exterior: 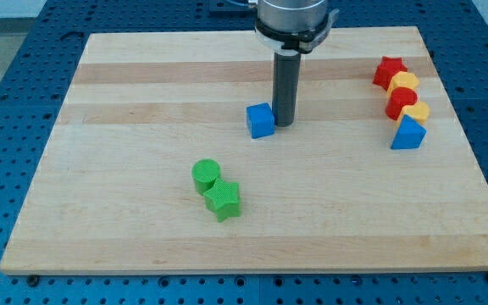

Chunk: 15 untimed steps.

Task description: Push the blue triangle to the right side of the blue cube

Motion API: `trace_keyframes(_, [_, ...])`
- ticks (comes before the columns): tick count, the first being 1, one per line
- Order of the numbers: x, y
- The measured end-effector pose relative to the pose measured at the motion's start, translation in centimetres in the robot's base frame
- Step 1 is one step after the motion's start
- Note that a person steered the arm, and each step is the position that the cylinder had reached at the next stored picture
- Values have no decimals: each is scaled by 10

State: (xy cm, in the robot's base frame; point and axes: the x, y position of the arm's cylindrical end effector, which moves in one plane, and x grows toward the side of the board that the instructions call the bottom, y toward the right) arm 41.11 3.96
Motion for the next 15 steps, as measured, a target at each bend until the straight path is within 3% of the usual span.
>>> trace_keyframes(2, [50, 102])
trace_keyframes(3, [79, 106])
trace_keyframes(4, [84, 152])
trace_keyframes(6, [37, 221])
trace_keyframes(9, [29, 103])
trace_keyframes(10, [29, 116])
trace_keyframes(11, [32, 166])
trace_keyframes(15, [68, 105])
